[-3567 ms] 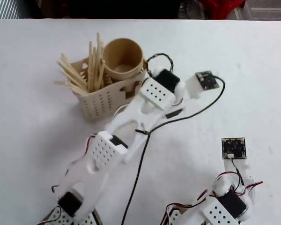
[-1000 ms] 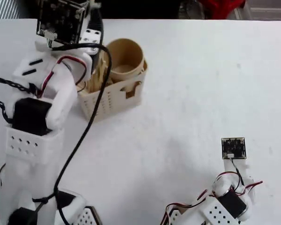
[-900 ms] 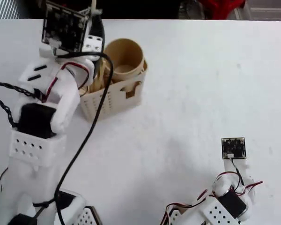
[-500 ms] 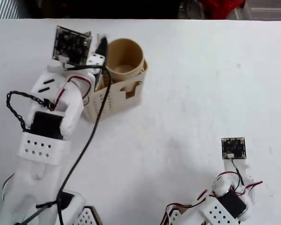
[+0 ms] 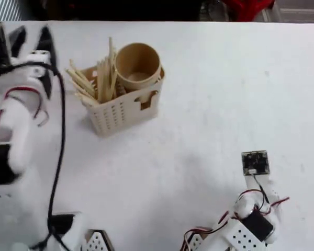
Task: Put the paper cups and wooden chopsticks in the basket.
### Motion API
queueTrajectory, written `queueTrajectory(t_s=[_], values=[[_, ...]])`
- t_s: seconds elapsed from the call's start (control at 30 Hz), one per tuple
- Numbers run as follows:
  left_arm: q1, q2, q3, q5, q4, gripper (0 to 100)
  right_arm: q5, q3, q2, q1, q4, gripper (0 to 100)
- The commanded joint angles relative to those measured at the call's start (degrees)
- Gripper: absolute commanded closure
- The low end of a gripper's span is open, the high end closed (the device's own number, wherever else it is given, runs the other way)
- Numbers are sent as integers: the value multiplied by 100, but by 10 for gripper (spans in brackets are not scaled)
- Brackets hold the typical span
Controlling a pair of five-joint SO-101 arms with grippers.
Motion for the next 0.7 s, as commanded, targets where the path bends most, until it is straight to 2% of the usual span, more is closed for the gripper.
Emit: queueTrajectory(t_s=[0.0,0.13,0.3,0.43,0.53,0.67], values=[[-1253,1754,-448,-35,1020,862,9,-316,-84,-752,-163,979],[-1921,3248,-404,457,1169,862,-378,-1301,-57,-1086,-145,913],[-1903,4629,-352,1468,1301,862,-1029,-2699,514,-1798,-136,869],[-1587,5077,-290,2312,1257,861,-1442,-4281,2413,-2360,-119,868],[-1455,5262,-316,2338,1240,861,-1758,-5978,4365,-2941,224,865],[-1446,5455,-97,2338,914,861,-2312,-8501,6651,-4101,963,865]])
